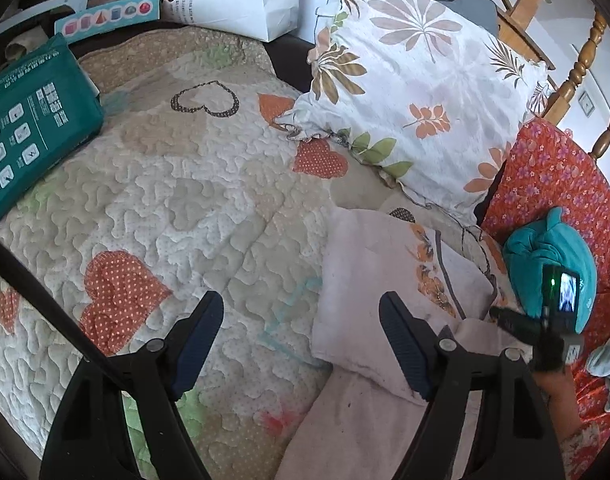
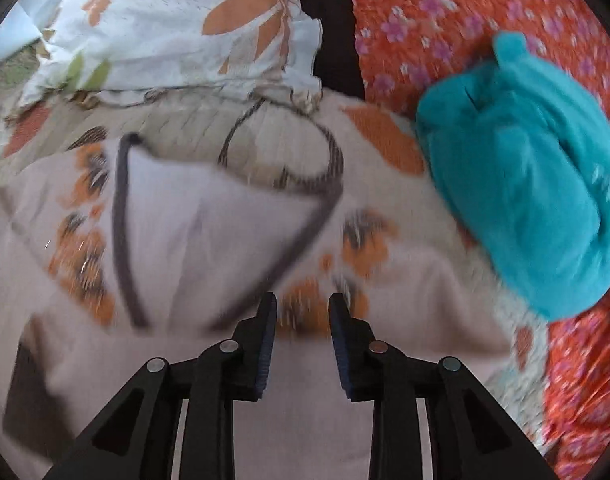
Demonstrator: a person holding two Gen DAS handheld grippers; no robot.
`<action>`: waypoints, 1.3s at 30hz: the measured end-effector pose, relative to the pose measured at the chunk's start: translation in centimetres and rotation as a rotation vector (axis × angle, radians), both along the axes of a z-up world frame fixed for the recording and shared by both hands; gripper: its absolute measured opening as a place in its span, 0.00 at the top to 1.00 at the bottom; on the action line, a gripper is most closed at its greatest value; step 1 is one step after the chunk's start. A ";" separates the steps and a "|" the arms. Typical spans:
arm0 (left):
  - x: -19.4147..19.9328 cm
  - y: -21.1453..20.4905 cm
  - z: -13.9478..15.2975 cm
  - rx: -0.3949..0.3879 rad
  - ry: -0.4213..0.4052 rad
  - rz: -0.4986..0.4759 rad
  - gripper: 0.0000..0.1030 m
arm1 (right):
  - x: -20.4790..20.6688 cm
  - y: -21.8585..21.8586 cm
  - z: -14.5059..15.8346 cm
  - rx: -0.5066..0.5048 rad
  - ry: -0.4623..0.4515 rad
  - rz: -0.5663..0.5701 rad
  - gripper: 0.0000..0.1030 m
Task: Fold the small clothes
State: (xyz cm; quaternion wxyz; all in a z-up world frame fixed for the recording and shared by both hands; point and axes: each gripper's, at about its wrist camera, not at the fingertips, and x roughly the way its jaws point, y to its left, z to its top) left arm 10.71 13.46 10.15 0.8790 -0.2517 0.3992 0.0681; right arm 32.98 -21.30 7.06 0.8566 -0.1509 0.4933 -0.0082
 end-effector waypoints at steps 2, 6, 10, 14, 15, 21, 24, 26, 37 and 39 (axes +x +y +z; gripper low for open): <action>0.2 0.0 -0.1 -0.009 0.005 -0.005 0.23 | -0.7 0.6 1.9 0.060 -0.071 0.010 0.72; 0.2 0.0 -0.2 -0.012 0.008 -0.011 0.23 | -5.2 1.6 4.0 0.359 -0.062 0.117 0.69; -0.1 -0.1 -0.2 0.003 0.008 -0.012 0.23 | -9.9 3.2 2.5 0.518 0.038 0.230 0.66; -0.4 0.4 -0.5 -0.018 0.019 -0.008 0.23 | -11.8 4.2 1.2 0.581 0.039 0.241 0.41; -0.4 0.5 -0.6 -0.021 0.021 -0.003 0.23 | -11.9 4.6 0.9 0.574 0.034 0.236 0.41; -0.8 2.3 -0.4 -0.061 0.014 0.033 0.23 | -12.7 4.5 0.3 0.594 0.005 0.184 0.41; -1.1 2.7 -0.2 -0.074 0.004 0.038 0.23 | -13.2 4.2 0.5 0.608 -0.015 0.166 0.41; -1.2 2.7 0.0 -0.074 0.001 0.033 0.23 | -13.7 4.3 0.8 0.606 -0.028 0.171 0.41; -1.7 3.1 0.0 -0.093 0.002 0.031 0.23 | -12.8 6.7 0.1 0.461 -0.020 0.151 0.93; -1.8 3.3 0.2 -0.088 -0.004 0.041 0.23 | -12.6 7.6 1.0 0.495 -0.018 0.168 0.94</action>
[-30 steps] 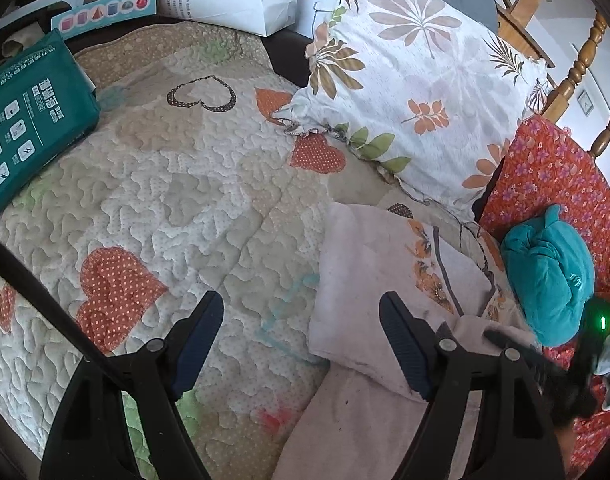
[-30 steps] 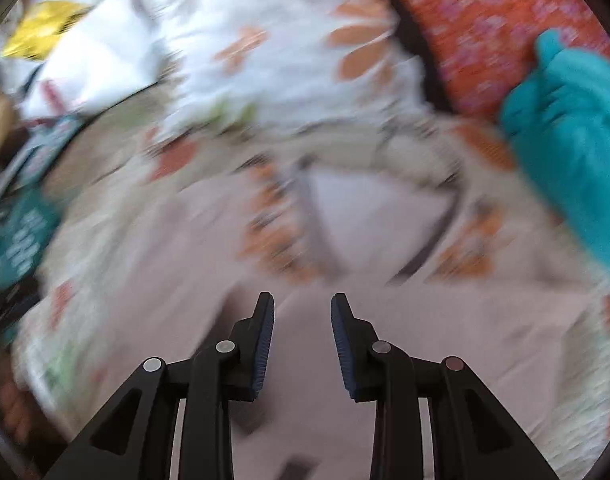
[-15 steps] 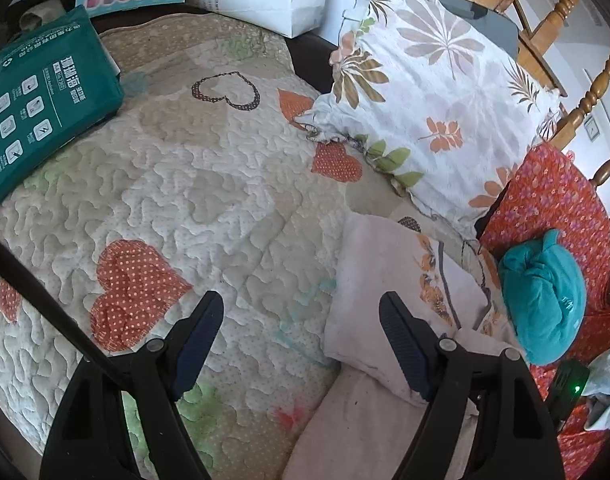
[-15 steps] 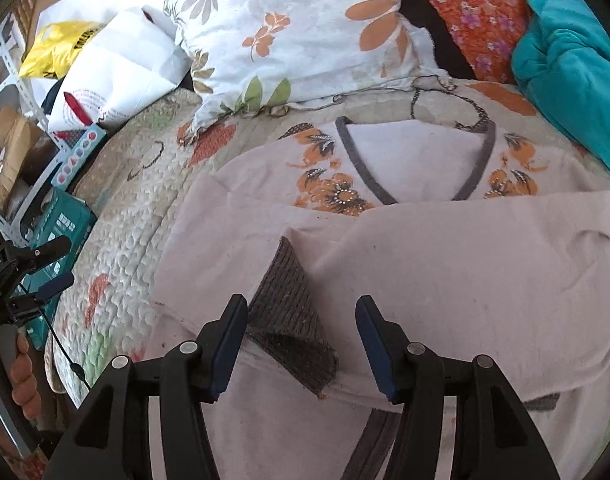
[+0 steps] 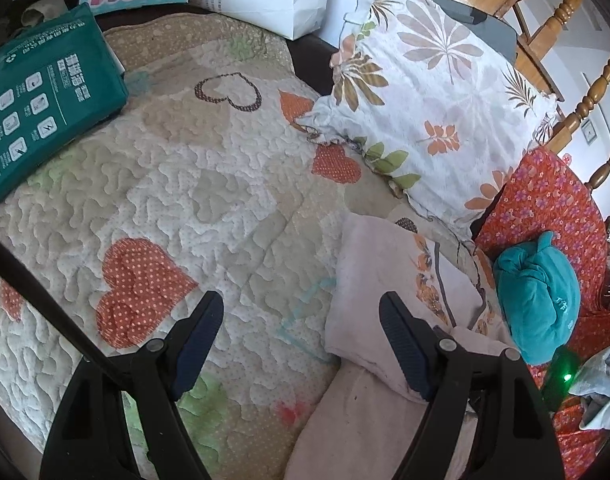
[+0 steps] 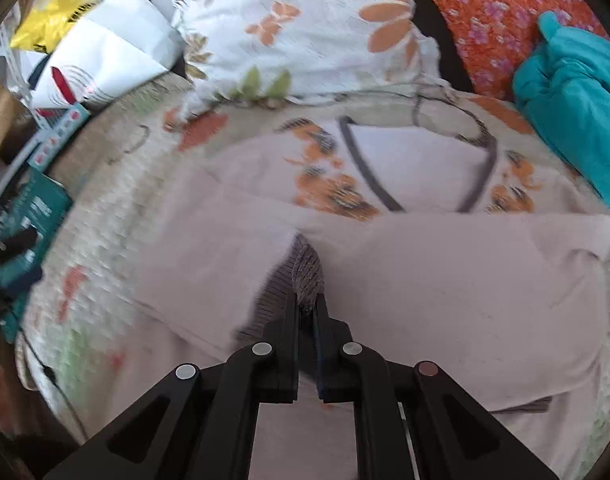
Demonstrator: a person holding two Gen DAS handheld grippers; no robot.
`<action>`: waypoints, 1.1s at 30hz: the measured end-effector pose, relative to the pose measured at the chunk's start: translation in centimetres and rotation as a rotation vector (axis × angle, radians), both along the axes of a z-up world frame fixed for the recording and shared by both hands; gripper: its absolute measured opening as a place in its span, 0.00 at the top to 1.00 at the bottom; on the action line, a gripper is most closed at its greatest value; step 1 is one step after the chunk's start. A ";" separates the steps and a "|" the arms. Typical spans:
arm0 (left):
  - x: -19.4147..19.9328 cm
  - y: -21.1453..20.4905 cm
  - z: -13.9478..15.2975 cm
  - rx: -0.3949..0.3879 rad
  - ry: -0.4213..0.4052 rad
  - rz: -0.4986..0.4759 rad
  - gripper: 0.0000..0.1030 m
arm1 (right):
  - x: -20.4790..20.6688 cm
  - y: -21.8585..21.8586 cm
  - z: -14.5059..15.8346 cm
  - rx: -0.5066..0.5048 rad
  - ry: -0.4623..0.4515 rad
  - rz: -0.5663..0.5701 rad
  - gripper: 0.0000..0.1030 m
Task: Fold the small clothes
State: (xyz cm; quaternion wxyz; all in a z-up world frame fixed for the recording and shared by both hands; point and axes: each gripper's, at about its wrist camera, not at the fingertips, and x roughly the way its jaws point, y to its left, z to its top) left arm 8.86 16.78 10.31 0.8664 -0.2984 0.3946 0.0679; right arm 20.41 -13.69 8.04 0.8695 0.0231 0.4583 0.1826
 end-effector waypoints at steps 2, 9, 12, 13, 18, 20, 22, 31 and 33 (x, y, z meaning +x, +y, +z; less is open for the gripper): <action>-0.1 0.4 0.1 -0.006 -0.005 0.012 0.23 | 0.3 1.4 0.8 0.039 0.005 0.031 0.94; -0.4 1.5 0.3 -0.014 -0.009 0.042 0.23 | 2.7 9.4 0.9 0.118 0.060 0.136 0.94; -0.6 1.9 0.4 -0.012 -0.014 0.054 0.23 | 3.9 12.3 -1.1 0.107 0.112 0.144 0.94; -0.6 2.0 0.4 -0.008 -0.016 0.056 0.23 | 4.4 12.9 -1.8 0.101 0.128 0.141 0.94; -0.6 2.0 0.5 0.005 -0.010 0.052 0.23 | 6.0 14.3 -4.3 0.064 0.170 0.140 0.91; -0.5 1.8 0.5 0.012 -0.010 0.048 0.23 | 5.4 12.9 -3.3 0.136 0.167 0.110 0.70; -0.4 1.4 0.4 0.025 -0.003 0.037 0.23 | 4.2 11.3 -1.9 0.159 0.137 0.095 0.61; -0.5 -1.6 -1.2 0.073 0.048 -0.056 0.23 | -7.2 -4.5 0.8 -0.129 -0.020 -0.043 0.35; -0.7 -2.4 -1.7 0.099 0.060 -0.077 0.23 | -9.7 -8.9 0.3 -0.160 -0.012 -0.113 0.42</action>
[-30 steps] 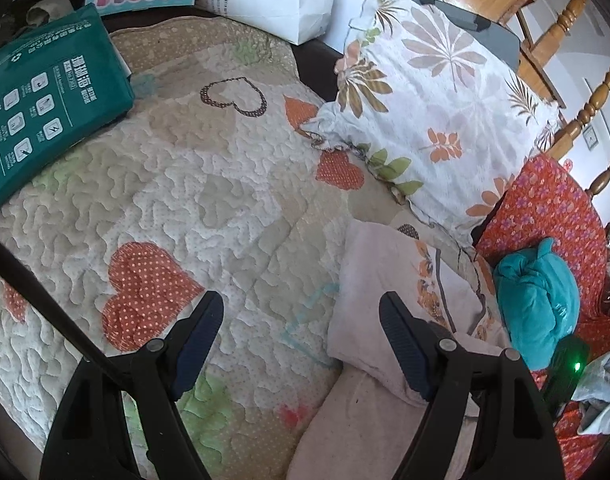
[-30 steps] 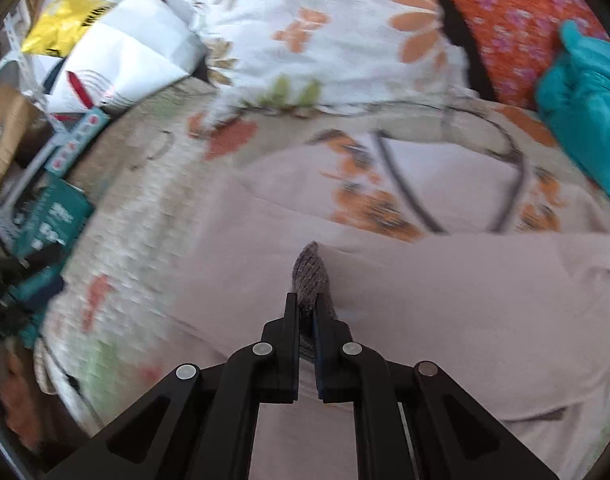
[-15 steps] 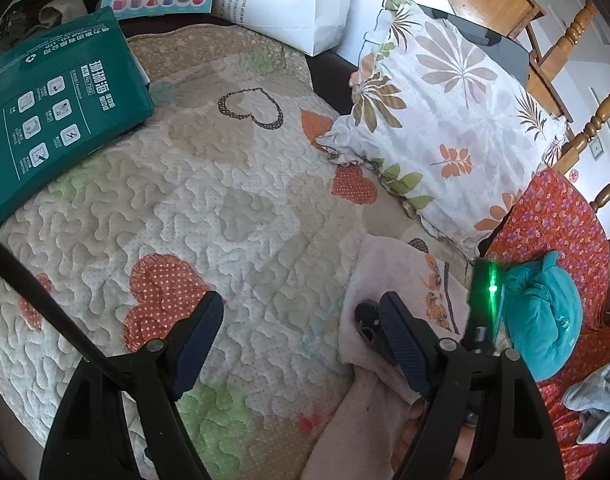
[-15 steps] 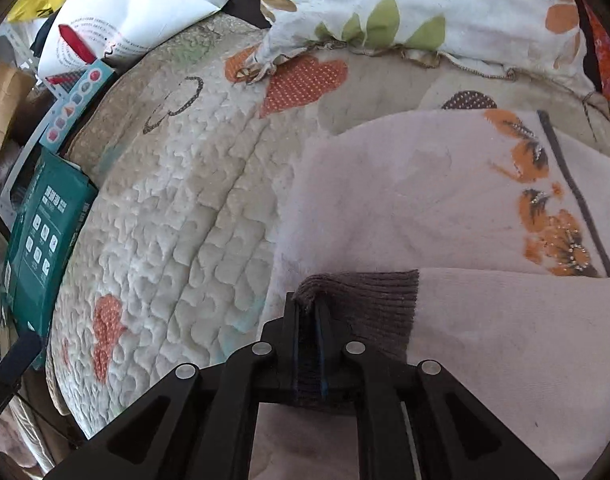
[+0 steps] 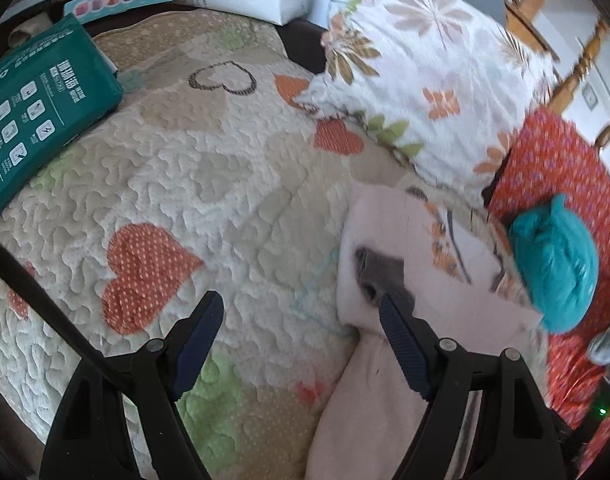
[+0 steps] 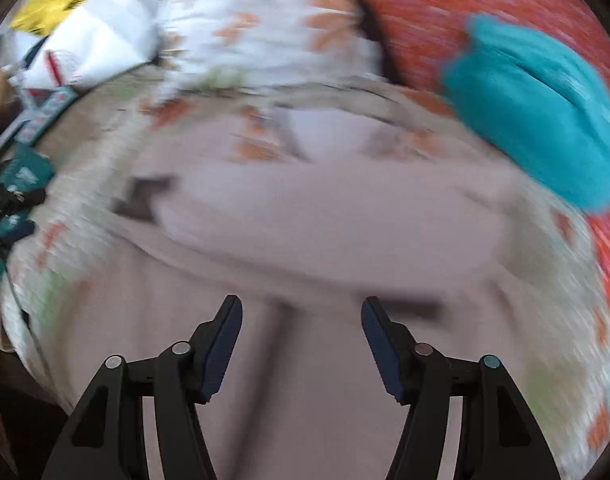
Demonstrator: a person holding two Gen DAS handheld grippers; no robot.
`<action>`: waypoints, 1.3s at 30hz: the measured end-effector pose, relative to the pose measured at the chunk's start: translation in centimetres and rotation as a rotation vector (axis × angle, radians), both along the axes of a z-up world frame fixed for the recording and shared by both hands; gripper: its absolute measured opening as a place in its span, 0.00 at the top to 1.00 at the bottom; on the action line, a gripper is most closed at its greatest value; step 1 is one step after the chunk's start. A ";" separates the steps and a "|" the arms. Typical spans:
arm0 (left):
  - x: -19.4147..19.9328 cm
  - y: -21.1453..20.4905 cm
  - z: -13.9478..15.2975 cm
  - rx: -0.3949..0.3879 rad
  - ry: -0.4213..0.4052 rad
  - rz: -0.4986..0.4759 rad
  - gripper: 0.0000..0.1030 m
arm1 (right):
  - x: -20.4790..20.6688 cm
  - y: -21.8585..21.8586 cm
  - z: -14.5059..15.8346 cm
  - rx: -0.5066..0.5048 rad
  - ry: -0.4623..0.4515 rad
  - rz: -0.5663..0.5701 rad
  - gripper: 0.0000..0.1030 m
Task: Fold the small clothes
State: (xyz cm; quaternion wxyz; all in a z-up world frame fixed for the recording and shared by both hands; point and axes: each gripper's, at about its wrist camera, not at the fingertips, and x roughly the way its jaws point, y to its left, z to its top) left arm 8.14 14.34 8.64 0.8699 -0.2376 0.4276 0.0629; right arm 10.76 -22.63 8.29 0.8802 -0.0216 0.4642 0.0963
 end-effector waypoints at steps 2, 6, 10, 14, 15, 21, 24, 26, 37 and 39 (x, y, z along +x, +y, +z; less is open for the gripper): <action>-0.4 -1.1 -0.8 0.013 0.015 -0.033 0.23 | -1.9 -4.1 -0.6 0.016 0.013 -0.073 0.43; -1.6 -2.8 -3.0 -0.024 0.056 -0.101 0.23 | -4.7 -10.4 -2.3 0.040 0.033 -0.217 0.43; -3.4 -3.9 -5.2 -0.054 0.070 -0.158 0.23 | -7.4 -13.7 -3.7 0.127 0.013 -0.309 0.43; -5.1 -4.4 -6.2 -0.035 0.045 -0.192 0.23 | -9.7 -16.3 -4.5 0.265 -0.030 -0.382 0.43; -5.5 -4.6 -6.2 -0.035 0.036 -0.203 0.23 | -10.0 -16.7 -4.4 0.278 -0.041 -0.402 0.43; -8.6 -5.2 -7.0 -0.175 0.012 -0.233 0.23 | -11.0 -19.1 -4.7 0.369 -0.022 -0.459 0.43; -10.7 -6.1 -7.4 -0.282 0.018 -0.269 0.24 | -11.4 -19.6 -6.6 0.570 0.065 -0.435 0.41; -12.3 -6.5 -7.5 -0.316 0.013 -0.272 0.24 | -12.0 -19.2 -6.4 0.591 0.069 -0.412 0.41; -18.5 -9.6 -9.9 -0.428 0.114 -0.355 0.32 | -15.3 -15.0 -8.0 0.751 0.196 -0.227 0.42; -18.9 -10.7 -10.2 -0.379 0.127 -0.370 0.32 | -15.9 -14.8 -8.3 0.759 0.203 -0.227 0.44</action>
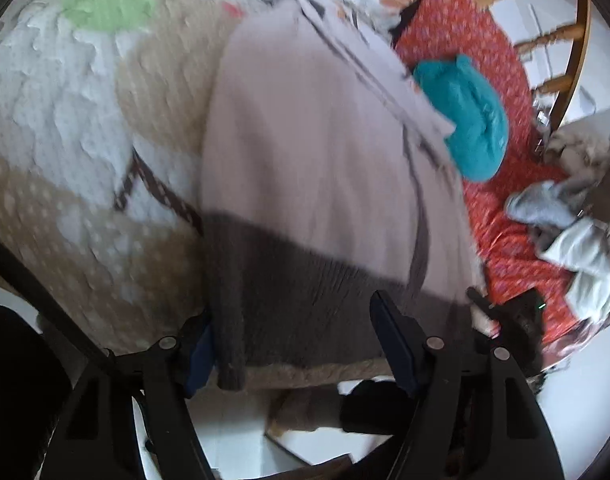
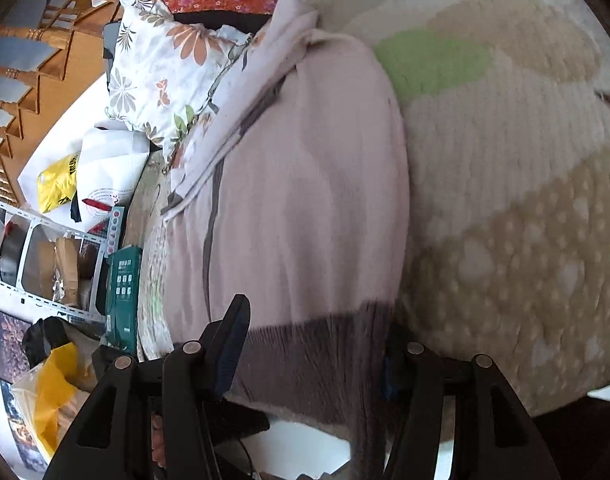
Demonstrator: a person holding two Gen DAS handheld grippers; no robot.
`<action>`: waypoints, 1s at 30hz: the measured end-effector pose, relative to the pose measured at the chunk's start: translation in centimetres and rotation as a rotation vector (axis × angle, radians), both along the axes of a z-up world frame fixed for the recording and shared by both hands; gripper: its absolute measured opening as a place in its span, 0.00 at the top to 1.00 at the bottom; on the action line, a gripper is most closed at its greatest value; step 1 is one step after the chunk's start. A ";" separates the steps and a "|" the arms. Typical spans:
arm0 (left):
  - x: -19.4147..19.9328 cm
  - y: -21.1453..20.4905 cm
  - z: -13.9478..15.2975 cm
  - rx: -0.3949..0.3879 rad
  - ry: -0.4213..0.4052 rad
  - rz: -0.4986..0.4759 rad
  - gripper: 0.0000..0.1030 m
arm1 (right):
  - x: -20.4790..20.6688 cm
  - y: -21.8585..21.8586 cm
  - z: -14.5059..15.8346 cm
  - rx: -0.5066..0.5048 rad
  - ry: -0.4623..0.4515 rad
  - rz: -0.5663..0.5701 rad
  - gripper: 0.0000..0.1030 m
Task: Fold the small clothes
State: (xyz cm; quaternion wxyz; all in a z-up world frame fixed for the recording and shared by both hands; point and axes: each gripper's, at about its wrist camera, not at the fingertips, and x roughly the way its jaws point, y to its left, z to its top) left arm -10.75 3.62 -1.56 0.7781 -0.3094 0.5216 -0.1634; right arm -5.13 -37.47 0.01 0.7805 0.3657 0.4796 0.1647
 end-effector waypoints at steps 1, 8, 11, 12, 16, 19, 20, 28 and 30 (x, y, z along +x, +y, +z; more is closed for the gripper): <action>-0.1 -0.5 0.1 0.031 -0.010 -0.009 0.32 | -0.2 0.0 0.0 0.004 0.001 -0.002 0.44; 0.2 -0.8 0.2 0.129 0.006 0.029 0.67 | -1.7 0.6 -0.2 -0.060 0.008 0.004 0.51; 0.3 0.7 0.0 0.102 0.036 0.081 0.92 | -2.3 1.6 -0.1 -0.145 0.001 0.028 0.71; 0.2 1.2 0.1 0.073 0.036 0.095 0.92 | -2.4 1.9 -0.1 -0.179 0.003 0.039 0.91; -1.3 2.1 2.5 0.050 -0.023 0.129 0.93 | -3.2 1.9 0.8 -0.168 -0.031 0.045 0.96; -4.3 2.5 5.1 0.035 -0.092 0.121 0.95 | -5.4 1.9 2.5 -0.124 -0.072 0.084 0.96; -5.5 2.5 6.0 0.059 -0.124 0.116 0.97 | -6.6 2.0 3.0 -0.124 -0.086 0.108 0.96; -4.5 3.2 7.5 0.113 -0.152 0.125 0.97 | -7.0 3.9 4.1 -0.161 -0.103 0.179 0.96; -2.6 3.5 8.8 0.132 -0.192 0.135 0.97 | -5.6 4.4 5.3 -0.174 -0.126 0.186 0.96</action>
